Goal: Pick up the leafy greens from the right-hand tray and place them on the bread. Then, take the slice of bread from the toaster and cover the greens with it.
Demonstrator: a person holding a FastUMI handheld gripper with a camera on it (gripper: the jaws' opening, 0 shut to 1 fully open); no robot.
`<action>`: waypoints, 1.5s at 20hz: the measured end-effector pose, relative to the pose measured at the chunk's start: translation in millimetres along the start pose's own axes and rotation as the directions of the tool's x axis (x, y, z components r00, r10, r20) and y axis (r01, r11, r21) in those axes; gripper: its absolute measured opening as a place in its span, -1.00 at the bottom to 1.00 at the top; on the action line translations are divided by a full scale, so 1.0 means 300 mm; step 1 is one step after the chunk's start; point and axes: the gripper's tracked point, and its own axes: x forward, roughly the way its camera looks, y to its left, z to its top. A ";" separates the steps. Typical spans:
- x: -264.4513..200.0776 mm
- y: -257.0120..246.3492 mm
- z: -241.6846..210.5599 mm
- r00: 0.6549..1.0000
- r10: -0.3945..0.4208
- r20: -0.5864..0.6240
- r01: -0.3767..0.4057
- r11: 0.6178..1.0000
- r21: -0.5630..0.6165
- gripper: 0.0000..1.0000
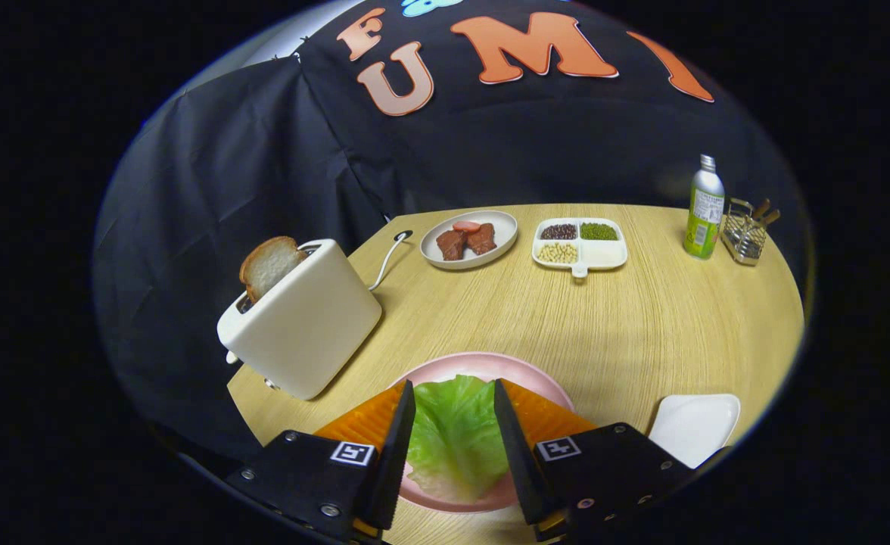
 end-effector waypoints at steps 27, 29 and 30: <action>0.316 0.690 0.416 0.980 0.135 -0.148 -0.127 0.990 0.061 0.83; 0.343 0.721 0.397 0.970 0.161 -0.181 -0.147 0.985 0.086 0.82; 0.360 0.730 0.390 0.967 0.164 -0.193 -0.149 0.985 0.090 0.77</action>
